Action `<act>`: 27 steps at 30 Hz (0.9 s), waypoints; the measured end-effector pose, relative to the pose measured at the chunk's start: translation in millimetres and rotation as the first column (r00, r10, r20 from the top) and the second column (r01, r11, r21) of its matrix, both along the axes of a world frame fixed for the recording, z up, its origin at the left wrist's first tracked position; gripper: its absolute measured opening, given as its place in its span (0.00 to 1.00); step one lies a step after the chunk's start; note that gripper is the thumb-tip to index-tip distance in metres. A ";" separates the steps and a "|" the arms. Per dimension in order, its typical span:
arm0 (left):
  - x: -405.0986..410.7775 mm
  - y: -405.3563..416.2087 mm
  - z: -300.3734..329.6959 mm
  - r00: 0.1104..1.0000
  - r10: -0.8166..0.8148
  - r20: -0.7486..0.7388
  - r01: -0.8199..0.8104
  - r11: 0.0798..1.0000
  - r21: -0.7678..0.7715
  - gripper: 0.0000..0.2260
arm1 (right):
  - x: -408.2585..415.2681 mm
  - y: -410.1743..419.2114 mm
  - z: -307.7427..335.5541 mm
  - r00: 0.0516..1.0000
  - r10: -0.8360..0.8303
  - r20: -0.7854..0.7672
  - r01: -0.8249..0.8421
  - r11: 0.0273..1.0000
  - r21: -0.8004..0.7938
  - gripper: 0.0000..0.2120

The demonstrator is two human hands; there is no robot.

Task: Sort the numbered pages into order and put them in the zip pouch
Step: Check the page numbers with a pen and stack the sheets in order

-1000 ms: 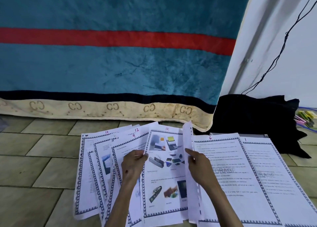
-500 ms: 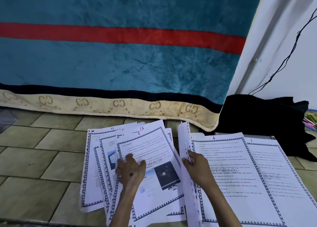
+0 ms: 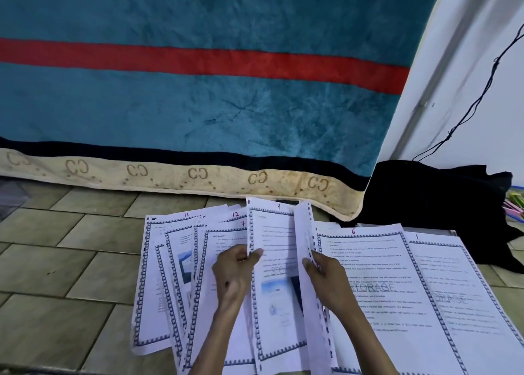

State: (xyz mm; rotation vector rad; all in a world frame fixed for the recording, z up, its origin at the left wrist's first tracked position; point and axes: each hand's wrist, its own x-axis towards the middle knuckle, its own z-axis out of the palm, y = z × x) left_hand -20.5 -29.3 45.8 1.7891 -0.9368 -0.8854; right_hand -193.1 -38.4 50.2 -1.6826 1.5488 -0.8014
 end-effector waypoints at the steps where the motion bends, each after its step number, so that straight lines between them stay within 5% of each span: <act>1: -8.5 -2.2 1.8 0.997 -0.031 -0.065 0.030 0.999 -0.024 0.08 | 1.0 0.0 -0.3 1.000 0.008 0.028 -0.008 1.000 0.009 0.18; 5: -34.9 -8.9 15.6 0.842 -0.161 -0.515 0.197 0.980 0.016 0.21 | 12.3 5.4 4.3 0.987 0.091 0.133 -0.098 0.994 0.045 0.12; 9: -31.3 -8.4 16.6 0.705 -0.167 -0.689 0.250 0.968 0.021 0.27 | 16.0 5.6 -0.5 0.990 0.119 0.080 -0.121 0.993 0.011 0.05; 11: -15.3 -5.8 6.5 0.846 -0.150 -0.512 0.205 0.977 0.053 0.19 | 15.2 3.9 -1.3 0.996 0.090 -0.021 -0.091 0.996 -0.023 0.12; 13: 7.9 -3.5 -10.1 0.992 -0.124 0.022 0.120 0.981 0.155 0.14 | 14.4 3.1 -3.2 0.997 0.068 -0.047 -0.070 0.997 -0.030 0.20; 15: 27.8 1.5 -21.3 0.894 -0.129 0.429 -0.010 0.952 0.307 0.21 | 15.3 1.8 -5.1 0.997 0.072 -0.032 -0.073 0.997 -0.020 0.20; 21: 44.6 3.7 -20.7 0.900 -0.068 0.431 -0.153 0.876 0.458 0.35 | 24.6 0.2 -8.2 0.995 0.075 -0.058 -0.078 0.995 -0.056 0.15; 24: 53.9 3.5 -26.8 0.916 0.048 0.399 -0.188 0.929 0.319 0.24 | 26.4 -0.8 -9.4 0.991 0.093 -0.099 -0.101 0.992 -0.072 0.19; 27: 61.1 4.9 -16.2 0.934 0.142 0.328 -0.204 0.965 0.165 0.09 | 24.8 -2.9 -15.3 0.988 0.115 -0.099 -0.120 0.992 -0.044 0.12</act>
